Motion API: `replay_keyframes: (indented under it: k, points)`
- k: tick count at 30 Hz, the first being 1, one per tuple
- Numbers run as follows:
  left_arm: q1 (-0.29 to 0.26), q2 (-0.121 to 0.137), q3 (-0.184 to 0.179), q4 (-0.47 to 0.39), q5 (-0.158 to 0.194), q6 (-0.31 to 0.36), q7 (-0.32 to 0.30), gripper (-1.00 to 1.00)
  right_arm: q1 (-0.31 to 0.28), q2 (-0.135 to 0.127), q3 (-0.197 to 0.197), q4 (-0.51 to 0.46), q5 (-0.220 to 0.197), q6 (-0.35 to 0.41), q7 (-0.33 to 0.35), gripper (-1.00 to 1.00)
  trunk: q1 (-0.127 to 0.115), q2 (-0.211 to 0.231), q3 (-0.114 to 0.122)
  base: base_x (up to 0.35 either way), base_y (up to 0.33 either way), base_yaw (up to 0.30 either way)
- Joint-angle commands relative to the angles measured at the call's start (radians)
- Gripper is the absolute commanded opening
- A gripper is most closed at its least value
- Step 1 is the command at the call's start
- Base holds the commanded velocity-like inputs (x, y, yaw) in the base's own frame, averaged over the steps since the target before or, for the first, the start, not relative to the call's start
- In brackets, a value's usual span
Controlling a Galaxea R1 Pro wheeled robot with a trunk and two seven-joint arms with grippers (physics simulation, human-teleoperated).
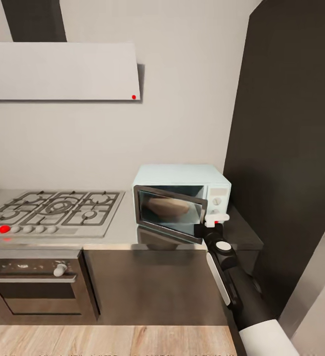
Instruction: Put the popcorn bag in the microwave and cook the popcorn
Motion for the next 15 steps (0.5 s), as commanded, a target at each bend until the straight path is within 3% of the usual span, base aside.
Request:
replay_keyframes:
  k: [1,10,15]
  points:
    - [-0.001,-0.001,0.005,0.001,0.001,-0.003,-0.001,1.00,-0.001,0.000,0.003,-0.006,0.002,0.006,-0.013,-1.00,0.000,-0.001,-0.001,-0.035,0.024,0.000]
    - [0.004,-0.001,0.004,0.001,0.002,-0.003,-0.001,1.00,-0.001,0.000,0.003,-0.006,0.002,0.006,-0.013,-1.00,0.000,-0.001,-0.001,-0.082,-0.055,0.000]
    - [0.004,-0.001,0.004,0.001,-0.001,-0.003,-0.001,1.00,-0.001,0.000,0.003,-0.006,0.002,0.006,-0.013,-1.00,0.000,-0.001,-0.001,-0.179,0.127,0.000]
